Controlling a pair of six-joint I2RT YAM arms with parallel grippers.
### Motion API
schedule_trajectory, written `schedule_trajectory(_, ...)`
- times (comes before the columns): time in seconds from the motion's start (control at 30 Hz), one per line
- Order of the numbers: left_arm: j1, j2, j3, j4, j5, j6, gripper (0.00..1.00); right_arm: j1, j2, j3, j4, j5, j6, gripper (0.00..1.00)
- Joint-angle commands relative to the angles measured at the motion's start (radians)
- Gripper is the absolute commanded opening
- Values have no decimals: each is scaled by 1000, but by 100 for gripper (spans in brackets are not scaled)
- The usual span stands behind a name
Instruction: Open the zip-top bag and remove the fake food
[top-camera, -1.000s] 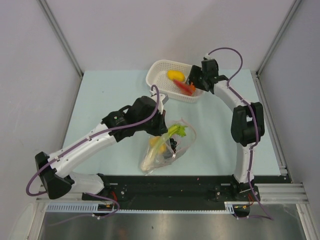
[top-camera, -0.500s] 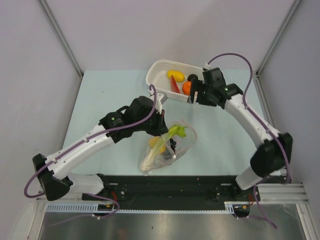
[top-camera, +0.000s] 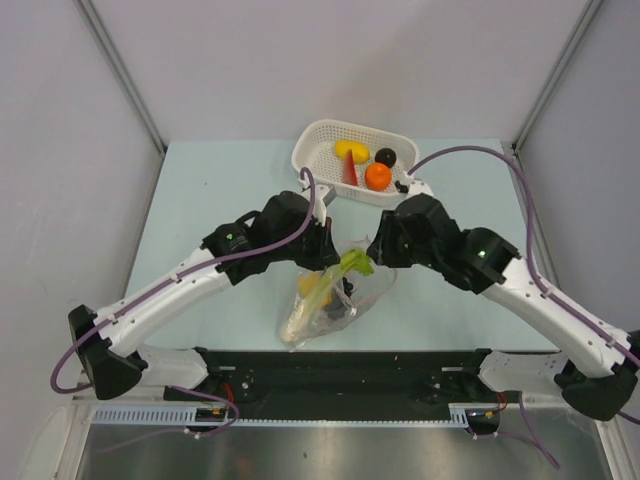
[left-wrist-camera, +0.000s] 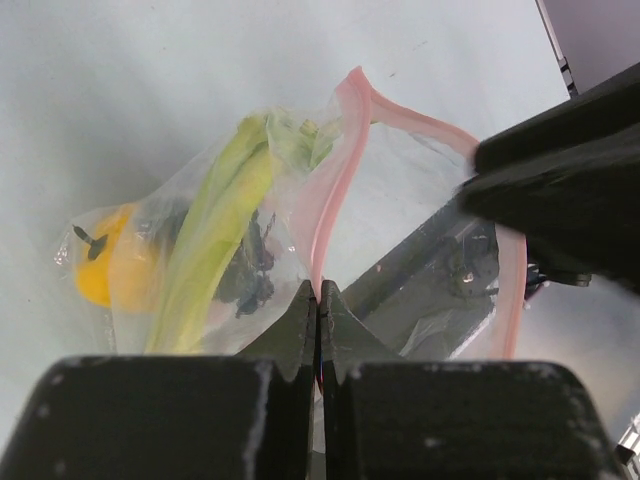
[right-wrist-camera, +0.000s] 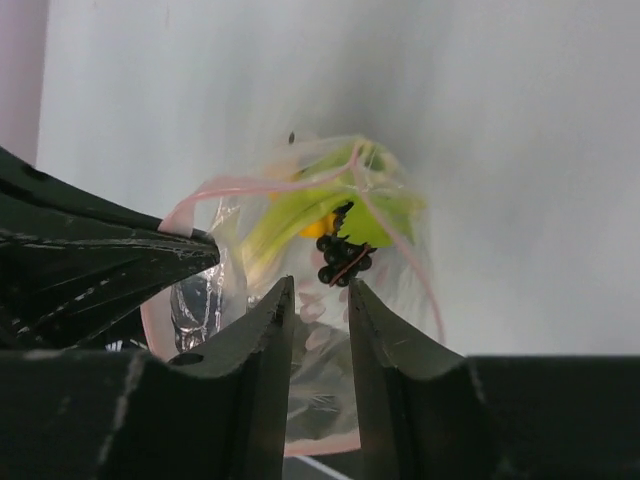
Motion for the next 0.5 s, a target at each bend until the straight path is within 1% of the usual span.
schedule_trajectory(0.0,-4,13,40,54,30,-19,0,51,83,-54,87,-4,139,32)
schedule_trajectory(0.13,-4,16,40,68,45,-30,0,59,119,-77,98,10,218,31)
schedule_trajectory(0.23,-6,13,39,72,48,-30,0,51,114,-132,131,30,260,34)
schedule_trajectory(0.33,-6,10,32,69,62,-27,0,40,119,-172,208,28,271,37)
schedule_trajectory(0.37,-6,8,25,72,66,-30,0,39,125,-177,221,27,282,41)
schedule_trajectory(0.43,-6,4,17,79,83,-35,0,36,140,-192,267,13,282,43)
schedule_trajectory(0.47,-6,2,16,83,88,-35,0,36,154,-197,285,13,288,48)
